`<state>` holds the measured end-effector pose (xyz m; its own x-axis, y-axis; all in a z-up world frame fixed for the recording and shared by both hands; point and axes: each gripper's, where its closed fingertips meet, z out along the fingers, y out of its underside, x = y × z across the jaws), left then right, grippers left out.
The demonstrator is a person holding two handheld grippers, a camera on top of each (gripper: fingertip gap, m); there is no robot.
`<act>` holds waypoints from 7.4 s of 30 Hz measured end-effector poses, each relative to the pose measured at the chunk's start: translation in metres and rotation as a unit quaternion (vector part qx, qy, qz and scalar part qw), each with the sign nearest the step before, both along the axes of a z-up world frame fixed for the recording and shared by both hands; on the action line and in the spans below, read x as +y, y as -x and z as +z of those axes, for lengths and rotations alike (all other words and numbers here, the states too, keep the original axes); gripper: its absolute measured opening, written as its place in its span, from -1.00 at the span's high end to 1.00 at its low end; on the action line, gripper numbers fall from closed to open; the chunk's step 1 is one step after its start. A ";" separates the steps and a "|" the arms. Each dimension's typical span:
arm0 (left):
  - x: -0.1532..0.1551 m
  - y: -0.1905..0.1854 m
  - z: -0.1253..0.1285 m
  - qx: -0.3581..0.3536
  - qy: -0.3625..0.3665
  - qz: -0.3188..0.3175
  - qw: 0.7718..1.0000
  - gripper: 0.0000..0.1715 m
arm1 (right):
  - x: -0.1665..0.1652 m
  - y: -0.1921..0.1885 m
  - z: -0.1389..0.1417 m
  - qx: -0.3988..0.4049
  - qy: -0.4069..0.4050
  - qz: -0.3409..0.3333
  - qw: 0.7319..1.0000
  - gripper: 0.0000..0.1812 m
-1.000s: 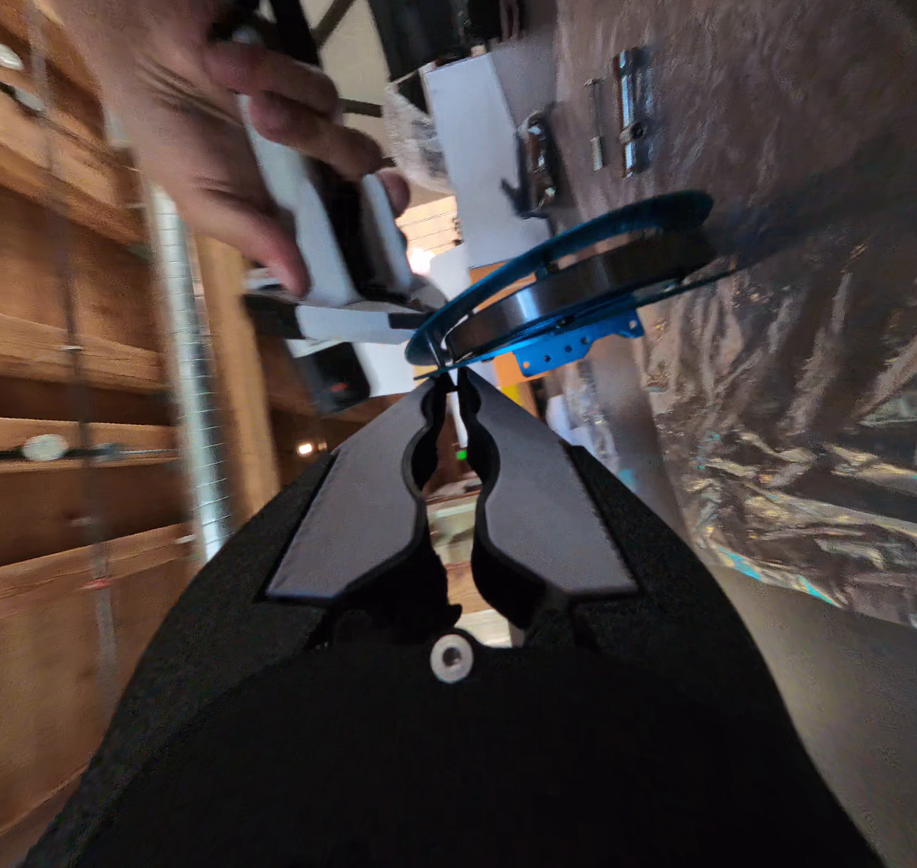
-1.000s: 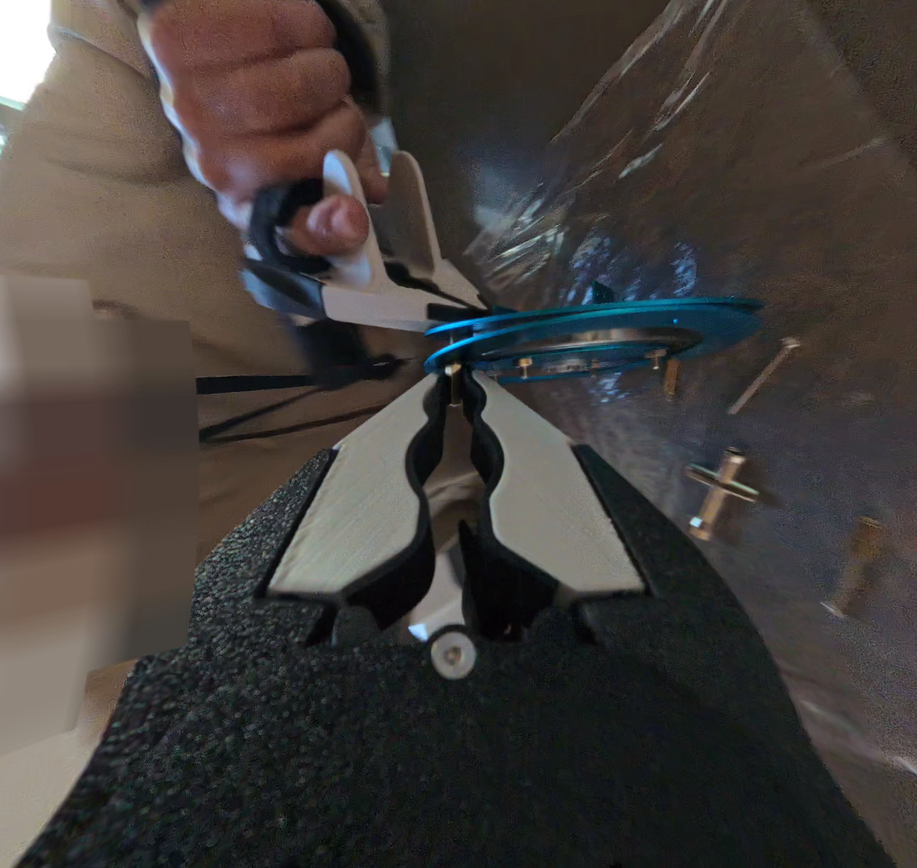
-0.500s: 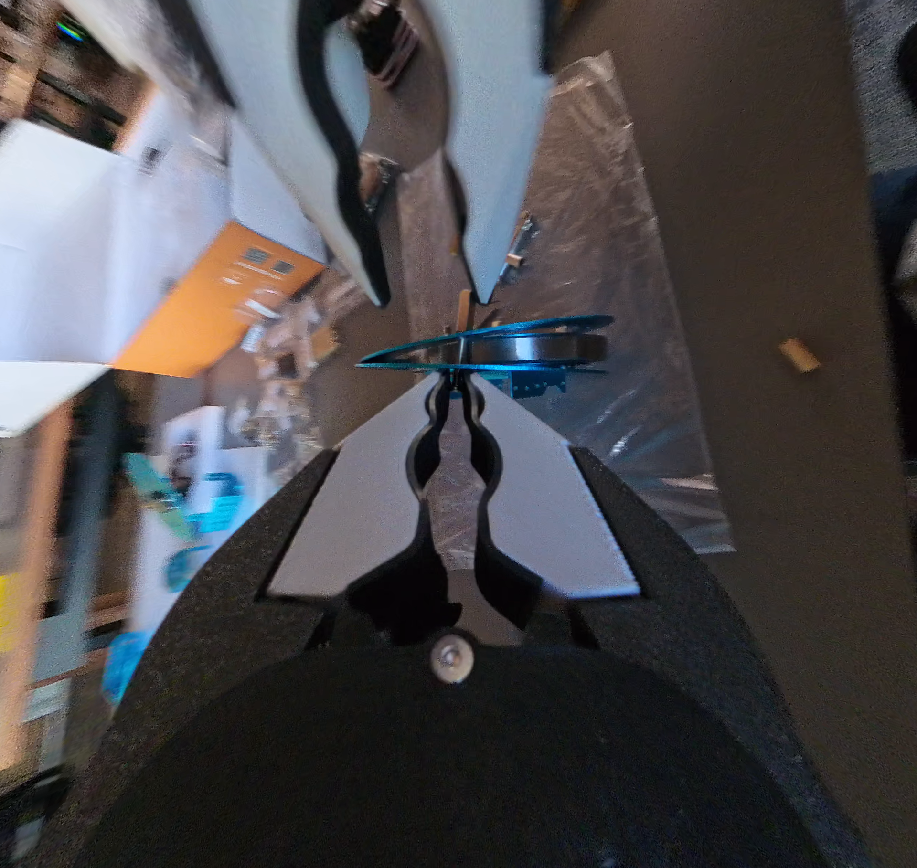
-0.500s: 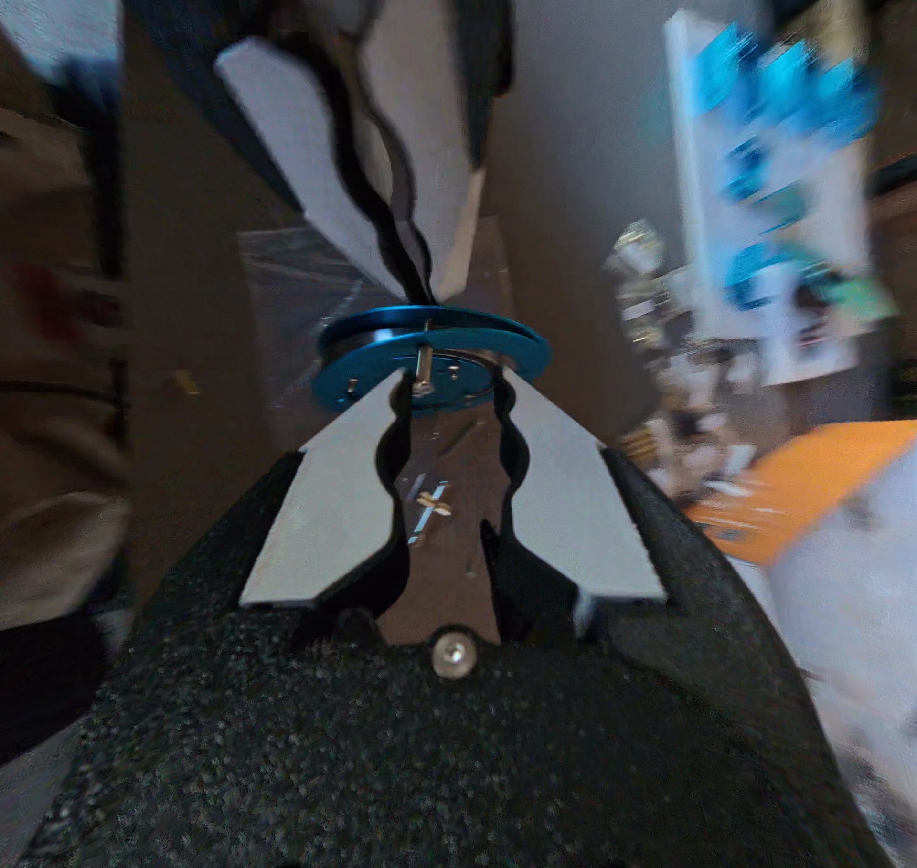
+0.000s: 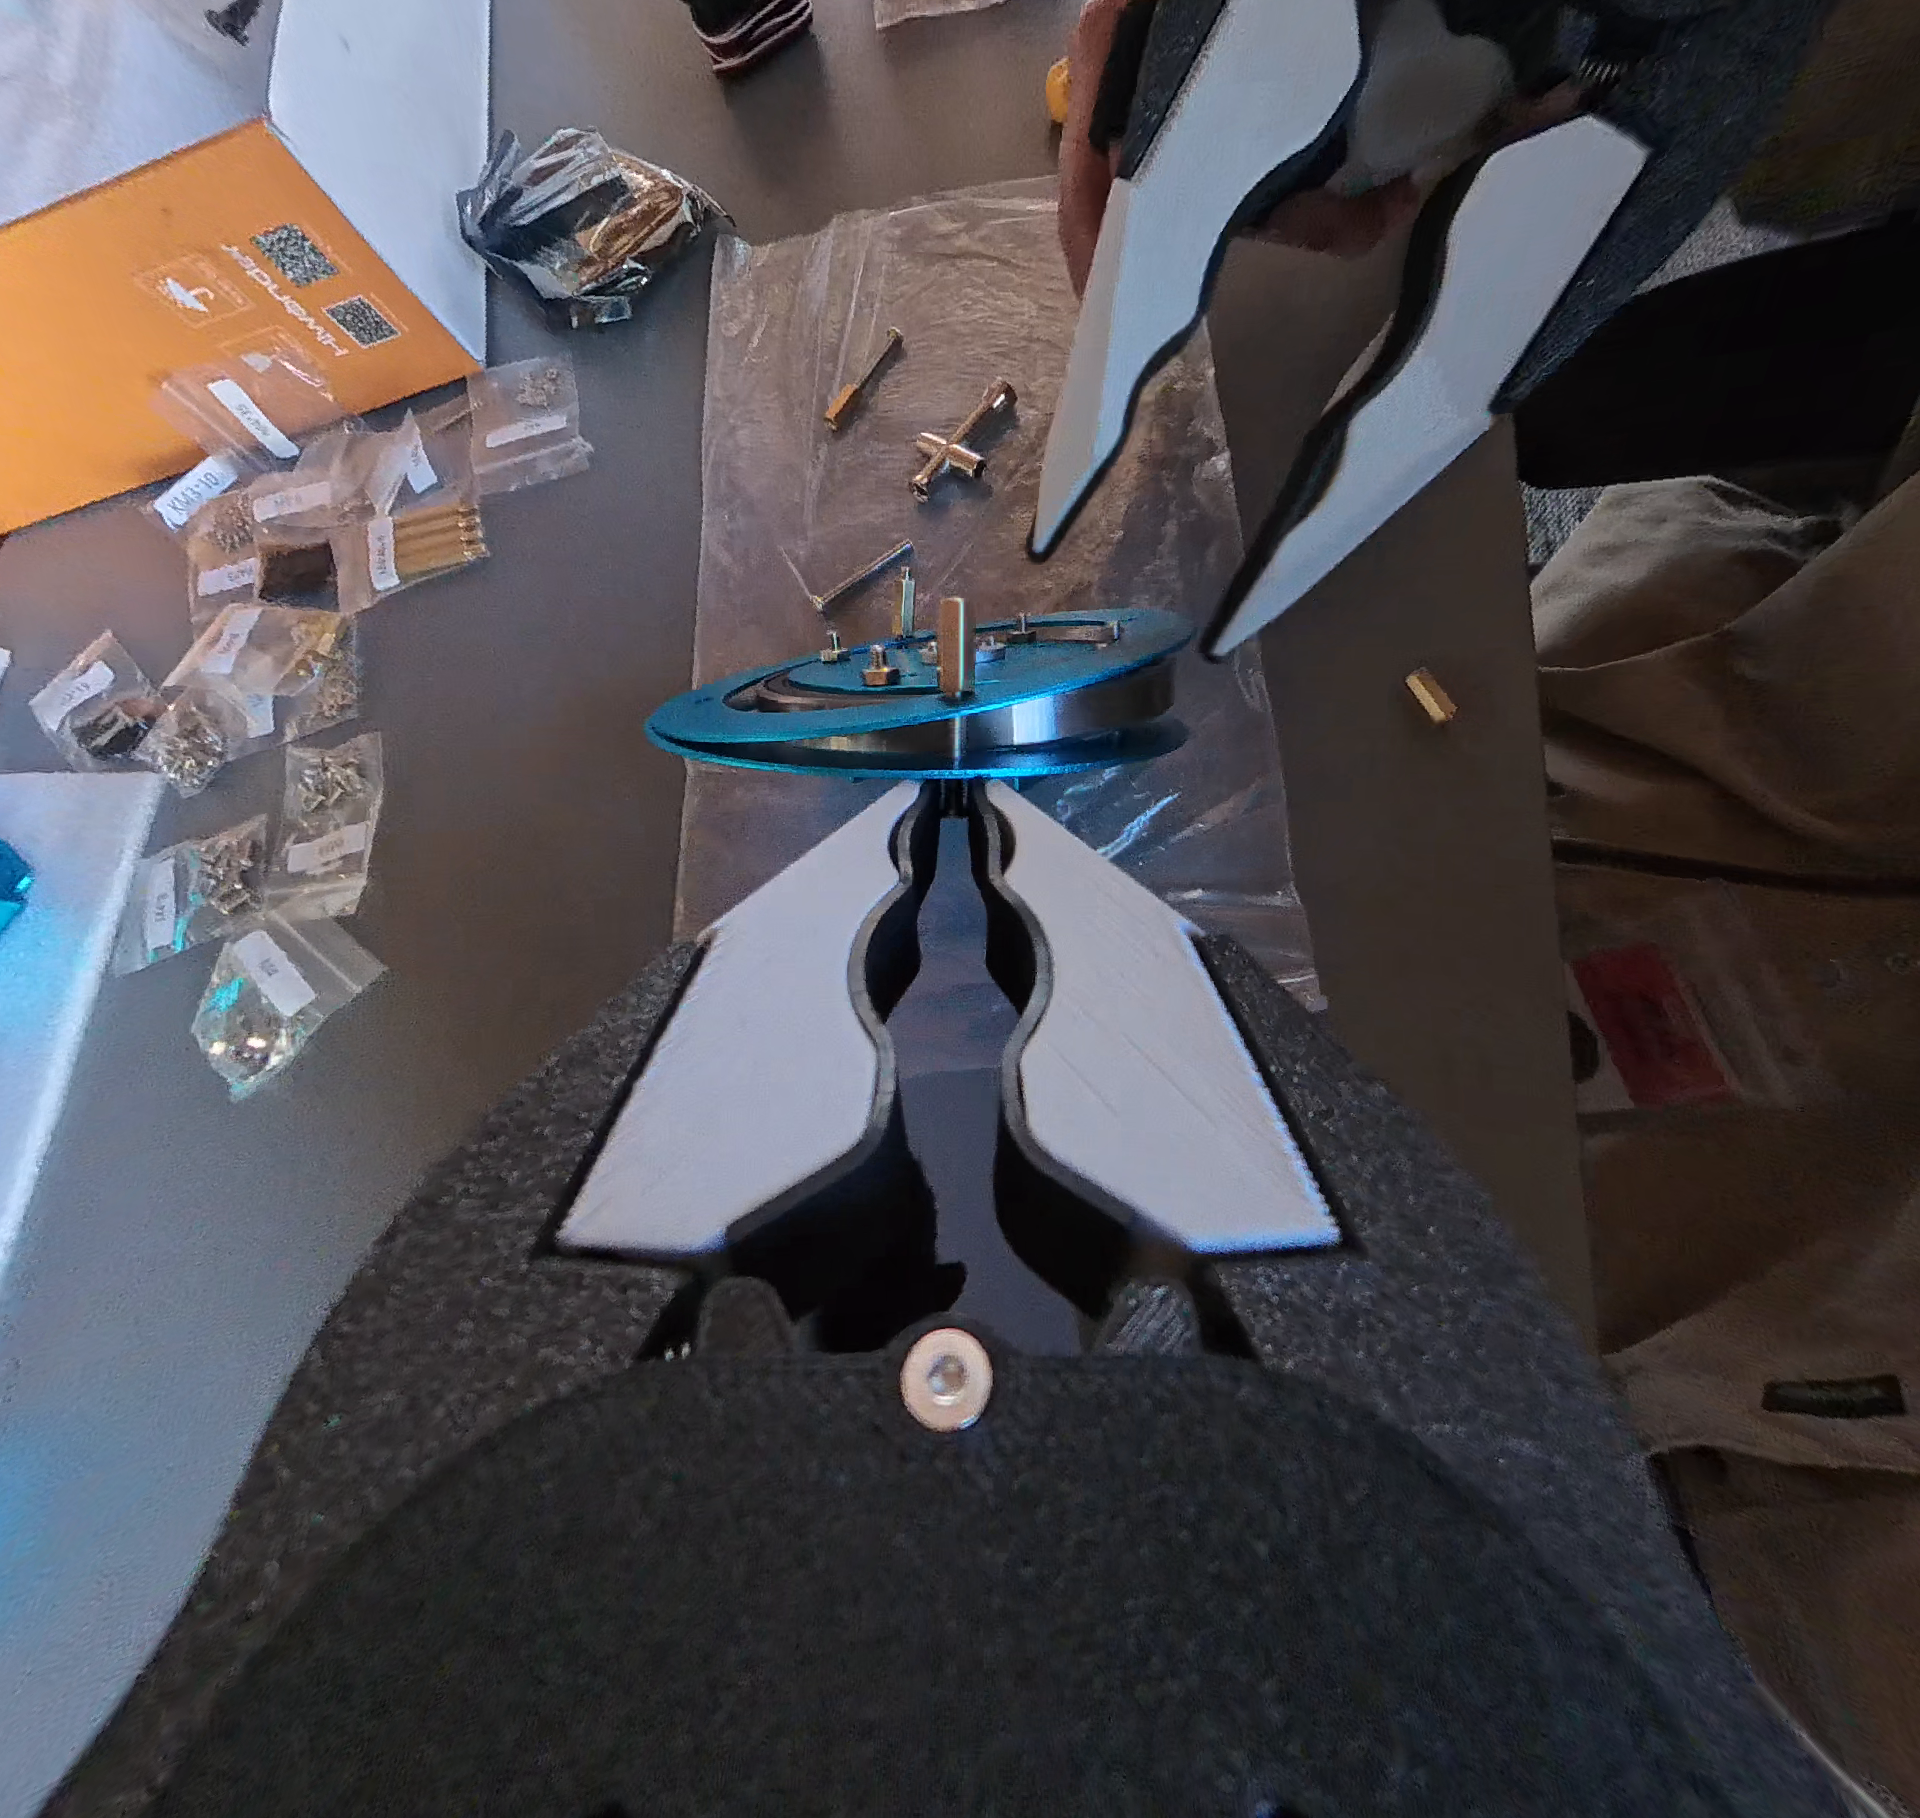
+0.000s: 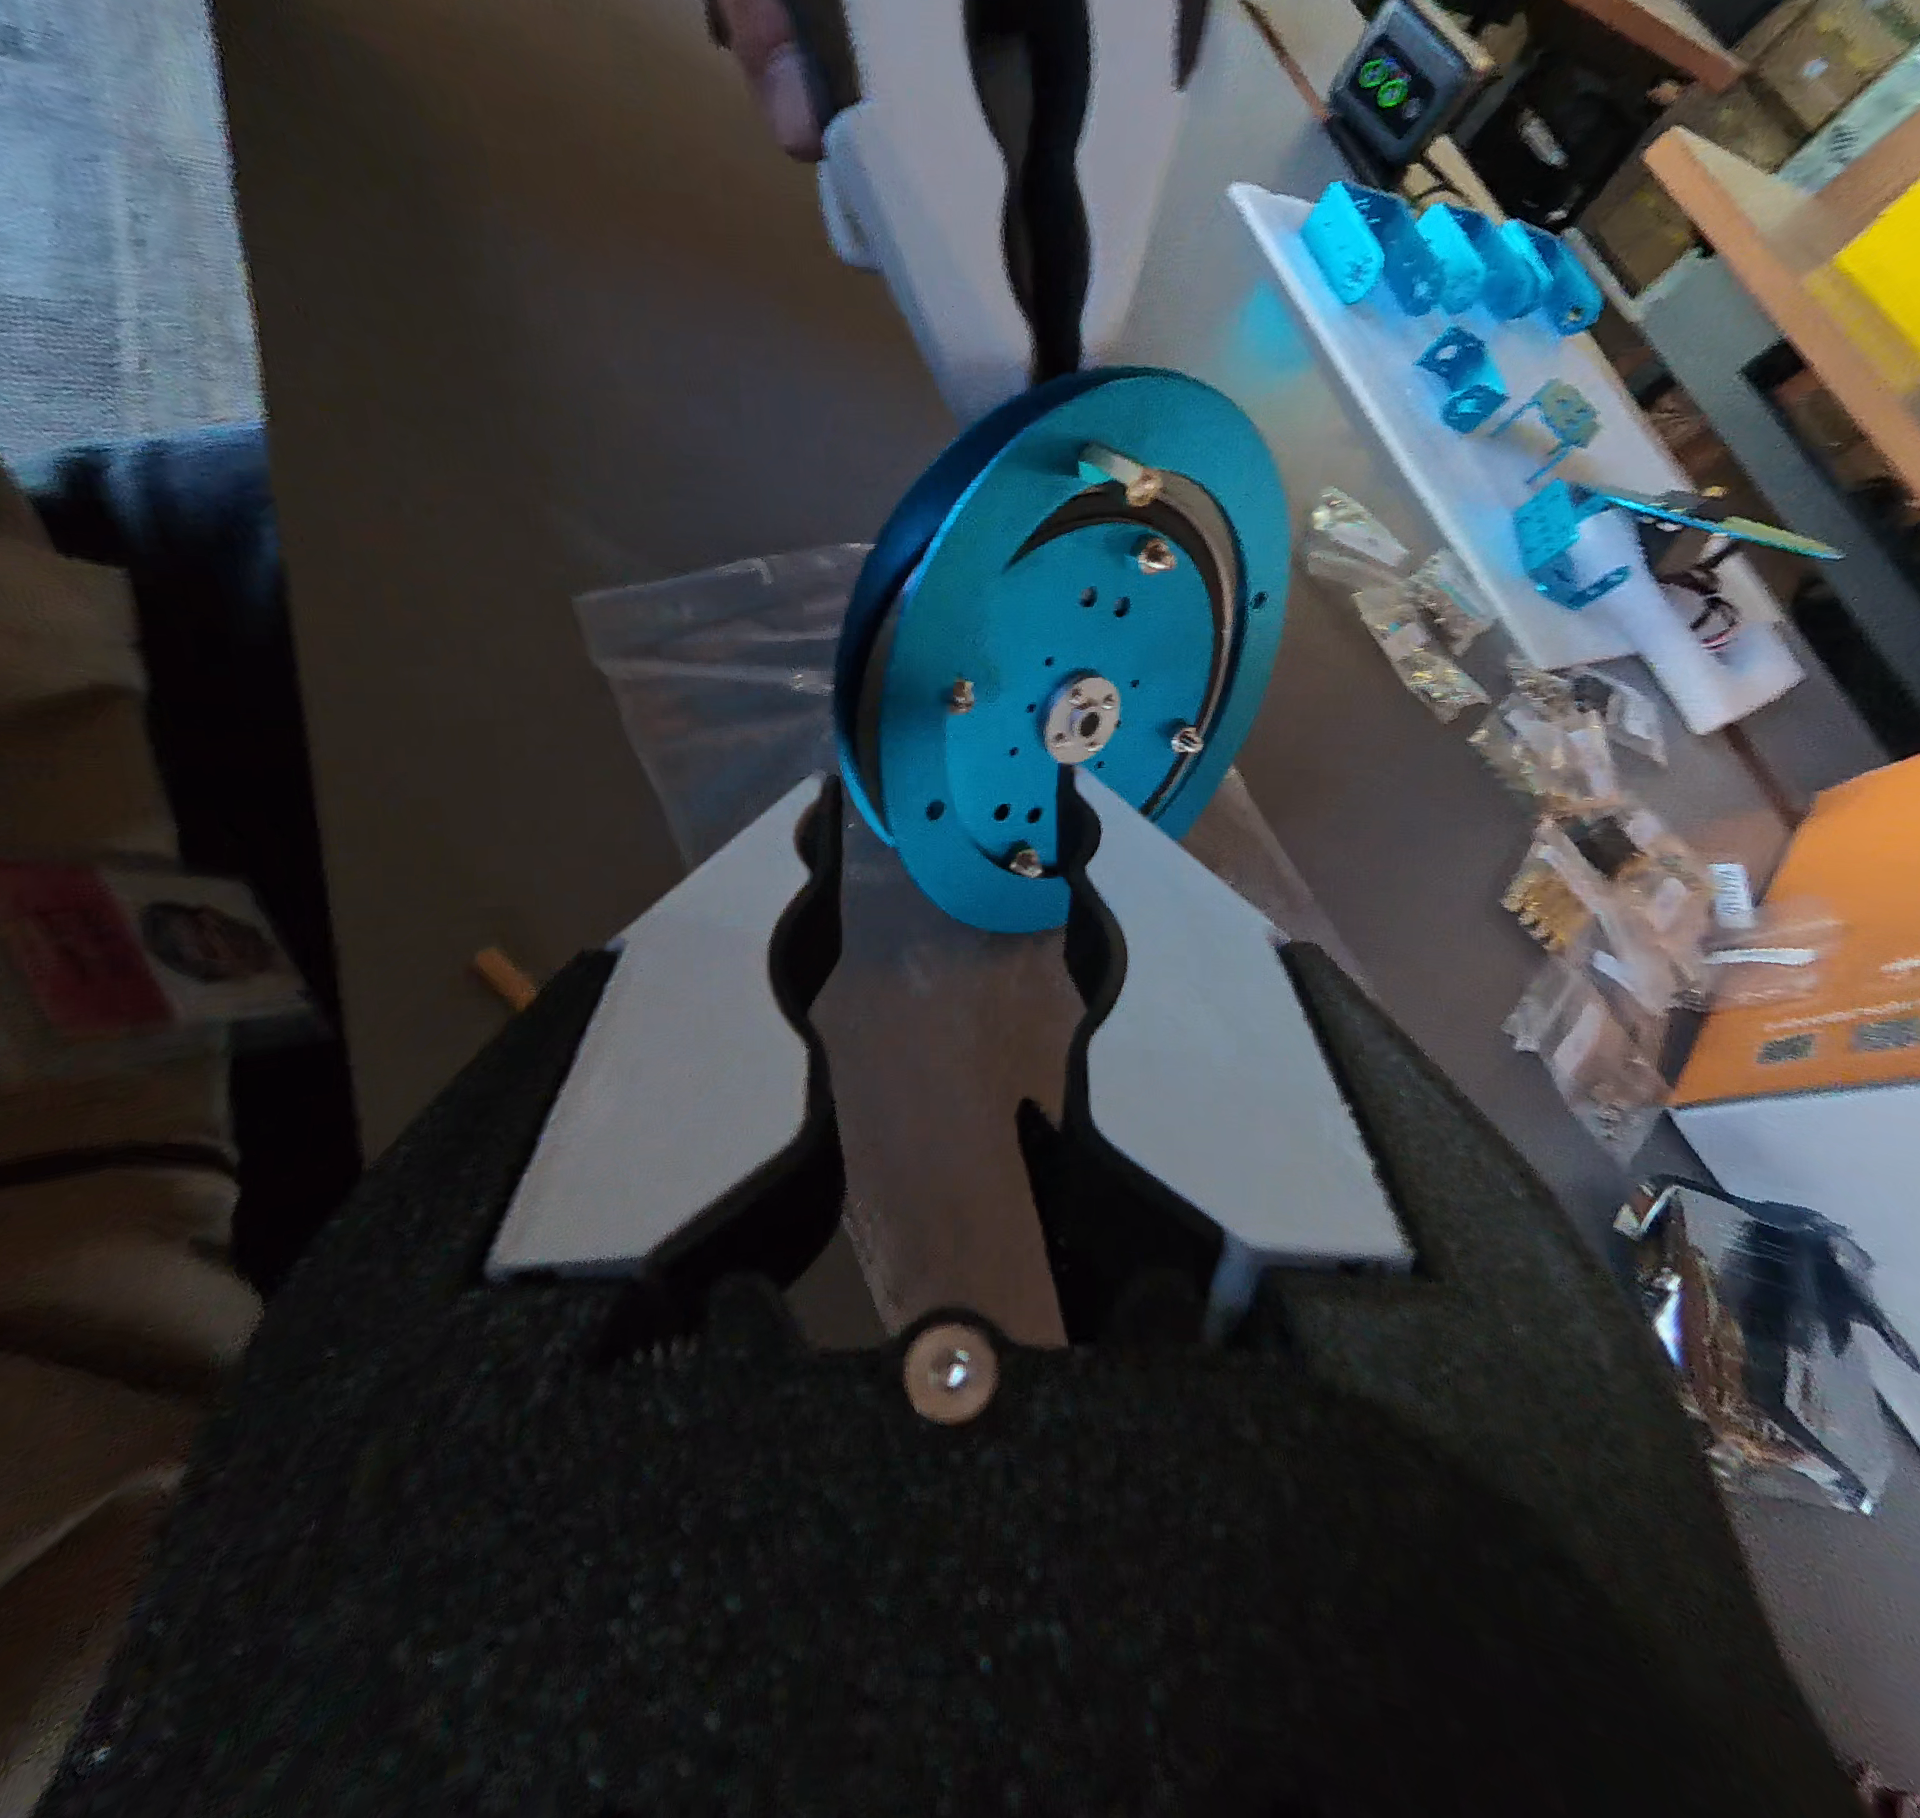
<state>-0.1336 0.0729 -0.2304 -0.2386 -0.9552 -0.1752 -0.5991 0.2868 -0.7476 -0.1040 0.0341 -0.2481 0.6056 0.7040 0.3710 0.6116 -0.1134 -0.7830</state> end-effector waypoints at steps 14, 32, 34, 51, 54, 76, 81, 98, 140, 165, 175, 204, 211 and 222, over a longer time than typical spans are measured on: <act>-0.026 0.022 -0.012 -0.080 0.191 -0.098 0.973 0.95 | 0.000 0.006 0.049 0.227 -0.013 0.062 0.972 0.61; -0.022 0.021 -0.010 -0.083 0.301 -0.099 0.945 0.96 | -0.003 -0.008 0.052 0.259 -0.017 0.039 0.965 0.71; -0.022 0.021 -0.010 -0.082 0.302 -0.098 0.945 0.96 | -0.003 -0.008 0.052 0.258 -0.019 0.038 0.965 0.72; -0.023 0.019 -0.014 -0.074 0.299 -0.092 0.947 0.96 | -0.002 -0.005 0.043 0.237 -0.009 0.037 0.971 0.72; -0.024 0.019 -0.013 -0.073 0.310 -0.094 0.943 0.96 | -0.001 -0.005 0.041 0.235 -0.006 0.034 0.971 0.72; -0.023 -0.008 0.031 -0.176 0.467 -0.039 0.866 0.96 | -0.003 -0.004 0.046 0.308 0.062 0.062 0.947 0.64; -0.027 -0.019 0.047 -0.205 0.451 -0.040 0.868 0.97 | 0.000 0.002 0.035 0.260 0.052 0.053 0.963 0.53; -0.036 -0.030 0.058 -0.250 0.402 0.075 0.877 0.97 | 0.006 -0.022 0.032 0.145 -0.072 -0.033 0.986 0.67; 0.028 -0.011 0.027 -0.158 0.511 0.116 0.837 0.97 | 0.047 -0.029 0.022 0.171 0.137 0.063 0.974 0.74; 0.060 0.013 0.012 -0.174 0.490 0.171 0.837 1.00 | 0.072 -0.024 0.071 0.321 0.139 0.024 0.936 0.69; 0.056 0.015 0.012 -0.175 0.506 0.163 0.828 1.00 | 0.086 -0.005 0.038 0.290 0.216 0.041 0.932 0.86; 0.056 0.007 0.012 -0.174 0.280 0.148 0.932 0.73 | 0.053 -0.026 0.015 0.215 0.202 0.063 0.953 0.86; 0.037 -0.019 -0.004 -0.105 0.228 0.055 0.966 0.69 | 0.046 -0.040 0.008 0.218 0.242 0.063 0.943 0.86; 0.025 -0.031 0.002 -0.084 0.209 -0.008 0.974 0.85 | 0.047 -0.049 0.016 0.207 0.236 0.090 0.945 0.68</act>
